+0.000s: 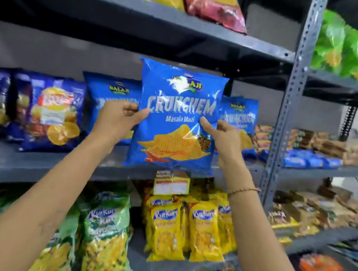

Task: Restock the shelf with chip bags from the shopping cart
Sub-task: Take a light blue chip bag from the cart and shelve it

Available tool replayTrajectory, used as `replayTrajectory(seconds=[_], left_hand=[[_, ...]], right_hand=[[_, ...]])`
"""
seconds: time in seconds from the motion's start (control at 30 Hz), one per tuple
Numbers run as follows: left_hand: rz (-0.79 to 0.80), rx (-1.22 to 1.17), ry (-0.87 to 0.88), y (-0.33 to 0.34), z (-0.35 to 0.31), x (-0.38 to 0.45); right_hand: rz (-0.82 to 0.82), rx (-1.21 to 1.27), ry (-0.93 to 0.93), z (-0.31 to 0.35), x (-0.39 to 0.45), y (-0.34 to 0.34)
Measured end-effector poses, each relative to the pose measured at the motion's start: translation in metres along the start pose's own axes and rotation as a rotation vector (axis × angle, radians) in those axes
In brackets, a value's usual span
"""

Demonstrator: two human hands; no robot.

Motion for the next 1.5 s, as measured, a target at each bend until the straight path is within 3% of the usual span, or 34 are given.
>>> replayTrajectory(seconds=[0.2, 0.33, 0.6, 0.87, 1.0, 1.1, 1.2, 1.3, 1.5], left_hand=[[-0.123, 0.079, -0.052, -0.036, 0.034, 0.049], [-0.177, 0.173, -0.041, -0.045, 0.056, 0.07], [-0.317, 0.367, -0.018, -0.049, 0.073, 0.083], [-0.341, 0.333, -0.083, -0.048, 0.089, 0.076], [-0.341, 0.4, -0.073, -0.04, 0.086, 0.058], [-0.38, 0.483, 0.107, -0.026, 0.073, 0.034], [-0.325, 0.425, 0.253, -0.002, 0.061, 0.01], [-0.175, 0.283, 0.273, 0.032, 0.06, -0.015], [0.214, 0.033, 0.051, 0.138, 0.119, -0.105]], right_hand=[[0.167, 0.031, 0.03, -0.014, 0.051, 0.066], [0.187, 0.057, 0.057, -0.032, 0.071, 0.095], [0.254, 0.085, 0.083, -0.057, 0.094, 0.126], [0.263, -0.111, 0.044, -0.071, 0.098, 0.128], [0.182, -0.21, -0.029, -0.072, 0.089, 0.123], [-0.03, -0.22, -0.137, -0.062, 0.067, 0.107], [-0.107, -0.189, -0.233, -0.054, 0.032, 0.088], [-0.11, -0.143, -0.233, -0.063, -0.01, 0.061], [-0.195, -0.186, -0.017, -0.148, -0.107, -0.037]])
Point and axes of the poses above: each hand's wrist, its own x-axis towards the middle knuckle, its own y-axis out of the palm, z = x × y, the point moved 5 cm from there along x, towards the middle knuckle, and after that the axes turned 8 degrees about -x, right-handed, at the moved point
